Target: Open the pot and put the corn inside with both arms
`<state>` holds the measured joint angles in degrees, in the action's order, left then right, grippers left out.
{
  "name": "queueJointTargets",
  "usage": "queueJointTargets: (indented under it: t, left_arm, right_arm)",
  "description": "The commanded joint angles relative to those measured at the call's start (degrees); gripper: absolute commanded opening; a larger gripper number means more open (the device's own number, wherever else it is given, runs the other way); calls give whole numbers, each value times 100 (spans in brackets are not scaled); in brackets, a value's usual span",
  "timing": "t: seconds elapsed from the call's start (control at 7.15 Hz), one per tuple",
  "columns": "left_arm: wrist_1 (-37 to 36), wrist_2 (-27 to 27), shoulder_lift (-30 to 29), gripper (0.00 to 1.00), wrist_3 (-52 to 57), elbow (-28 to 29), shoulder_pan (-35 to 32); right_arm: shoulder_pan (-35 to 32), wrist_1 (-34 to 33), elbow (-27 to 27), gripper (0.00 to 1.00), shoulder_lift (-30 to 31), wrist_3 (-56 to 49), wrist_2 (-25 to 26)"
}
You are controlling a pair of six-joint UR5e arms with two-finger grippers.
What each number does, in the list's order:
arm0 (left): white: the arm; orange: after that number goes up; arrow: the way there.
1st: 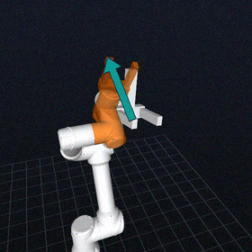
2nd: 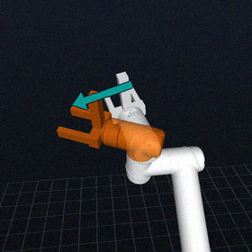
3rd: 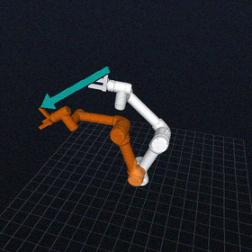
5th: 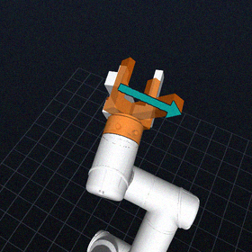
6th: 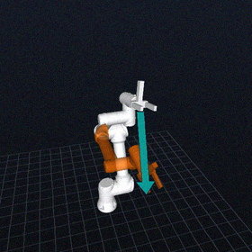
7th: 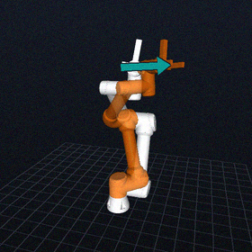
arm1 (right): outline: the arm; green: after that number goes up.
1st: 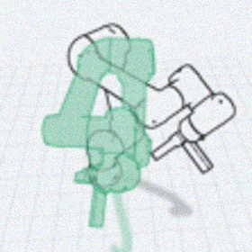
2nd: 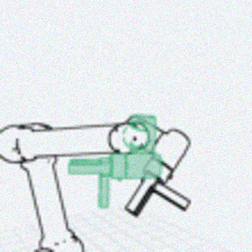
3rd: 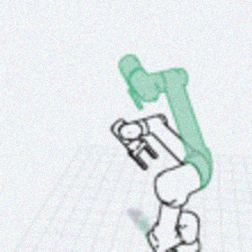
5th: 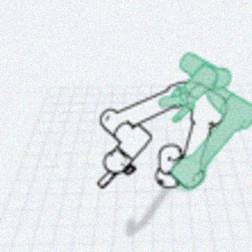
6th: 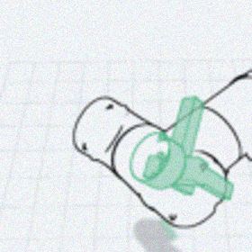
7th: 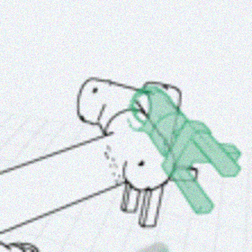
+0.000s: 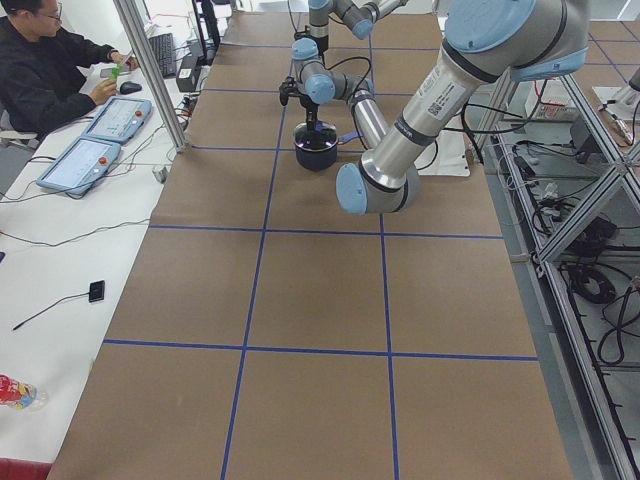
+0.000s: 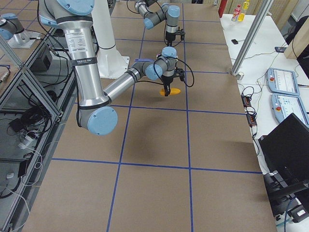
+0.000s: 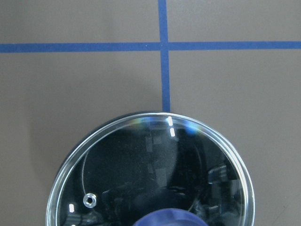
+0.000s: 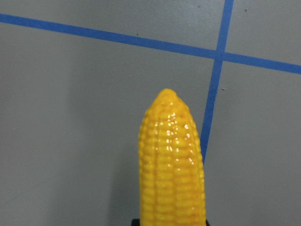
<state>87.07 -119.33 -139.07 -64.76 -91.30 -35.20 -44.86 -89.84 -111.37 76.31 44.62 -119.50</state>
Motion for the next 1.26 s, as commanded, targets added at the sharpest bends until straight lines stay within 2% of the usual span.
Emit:
queueJointTargets:
  t: [0.0, 0.14, 0.7, 0.98, 1.12]
  left_arm:
    - [-259, -29, 3, 64, 60, -220, -205]
    - [-278, -29, 11, 64, 191, -213, -302]
    - [-971, -55, 64, 64, 1165, -590, -820]
    - [-973, -466, 326, 64, 1517, -713, -1188]
    - [-973, -494, 380, 64, 1606, -722, -1234]
  right_arm:
    - [152, -679, 19, 26, -736, 3, -12]
    - [249, -1067, 37, 26, -1150, 12, 23]
    - [759, -1053, 449, 26, -1977, 73, 67]
    - [908, -1027, 599, 26, -2278, 30, 94]
    - [1057, -1018, 608, 26, -2401, 38, 207]
